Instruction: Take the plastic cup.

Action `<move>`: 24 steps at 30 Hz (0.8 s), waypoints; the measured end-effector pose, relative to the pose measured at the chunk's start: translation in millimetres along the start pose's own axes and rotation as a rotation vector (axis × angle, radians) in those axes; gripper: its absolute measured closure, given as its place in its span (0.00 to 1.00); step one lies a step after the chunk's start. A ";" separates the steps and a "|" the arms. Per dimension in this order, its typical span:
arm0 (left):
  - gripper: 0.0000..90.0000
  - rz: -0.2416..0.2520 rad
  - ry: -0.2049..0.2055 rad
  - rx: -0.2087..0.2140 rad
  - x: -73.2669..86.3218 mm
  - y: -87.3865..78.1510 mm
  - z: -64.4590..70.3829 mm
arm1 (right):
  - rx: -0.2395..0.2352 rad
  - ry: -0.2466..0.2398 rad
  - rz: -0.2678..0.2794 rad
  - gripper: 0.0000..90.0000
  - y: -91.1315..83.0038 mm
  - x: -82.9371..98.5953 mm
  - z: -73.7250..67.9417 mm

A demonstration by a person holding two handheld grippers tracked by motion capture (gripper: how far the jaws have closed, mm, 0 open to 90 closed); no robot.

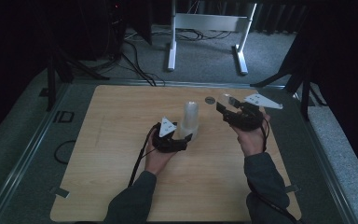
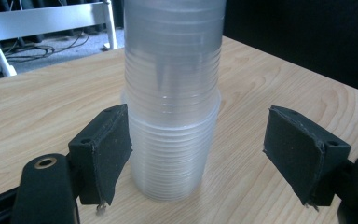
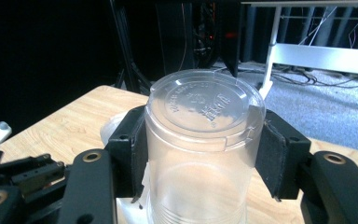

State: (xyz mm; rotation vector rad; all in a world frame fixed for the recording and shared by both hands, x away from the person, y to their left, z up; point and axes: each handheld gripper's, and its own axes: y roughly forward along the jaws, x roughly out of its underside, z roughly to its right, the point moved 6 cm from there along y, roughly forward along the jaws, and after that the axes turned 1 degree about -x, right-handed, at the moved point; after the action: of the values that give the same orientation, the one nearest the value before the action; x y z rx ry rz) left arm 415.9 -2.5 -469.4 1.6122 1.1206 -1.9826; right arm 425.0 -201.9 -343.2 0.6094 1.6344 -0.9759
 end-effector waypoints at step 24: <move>0.25 0.010 0.017 0.004 -8.3 -12.0 7.9 | 0.004 0.103 -0.068 0.46 6.8 44.2 8.0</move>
State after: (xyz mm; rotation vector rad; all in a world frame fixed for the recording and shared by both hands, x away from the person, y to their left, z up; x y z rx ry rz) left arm 404.7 -2.6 -457.1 1.6369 1.1128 -1.9694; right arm 422.2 -209.1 -388.0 0.6193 1.7539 -1.0117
